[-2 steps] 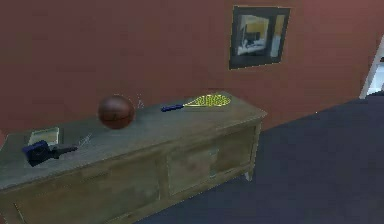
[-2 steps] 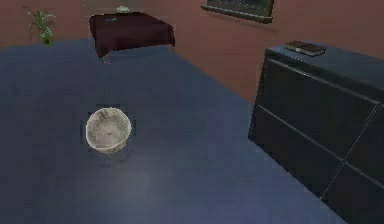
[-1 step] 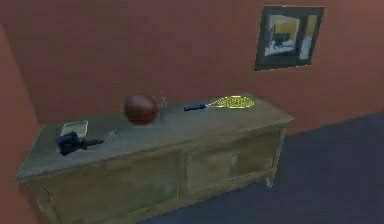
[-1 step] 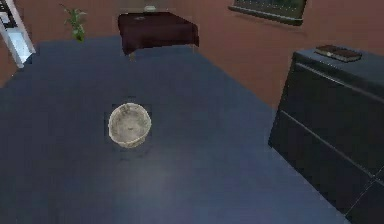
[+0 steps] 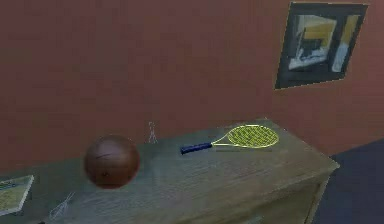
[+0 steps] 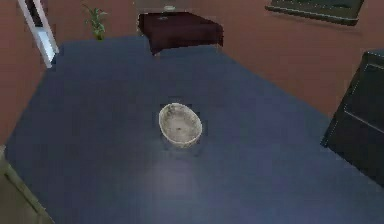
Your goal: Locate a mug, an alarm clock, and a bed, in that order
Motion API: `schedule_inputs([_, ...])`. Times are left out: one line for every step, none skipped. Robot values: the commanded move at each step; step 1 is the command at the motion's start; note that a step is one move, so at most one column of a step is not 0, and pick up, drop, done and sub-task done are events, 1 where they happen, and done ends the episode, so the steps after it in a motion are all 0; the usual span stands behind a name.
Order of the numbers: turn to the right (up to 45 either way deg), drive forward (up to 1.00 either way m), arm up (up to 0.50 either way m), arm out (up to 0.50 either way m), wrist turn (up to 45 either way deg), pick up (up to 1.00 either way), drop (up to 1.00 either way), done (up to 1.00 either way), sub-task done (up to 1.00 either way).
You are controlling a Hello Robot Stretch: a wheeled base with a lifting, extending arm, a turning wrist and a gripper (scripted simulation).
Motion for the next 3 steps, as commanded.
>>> schedule_inputs([-45.0,0.0,0.0,0.0,0.0,0.0,0.0,0.0,0.0])
schedule_inputs([-9.0,0.0,0.0,0.0,0.0,0.0,0.0,0.0,0.0])
schedule_inputs([0.0,0.0,0.0,0.0,0.0,0.0,0.0,0.0,1.0])
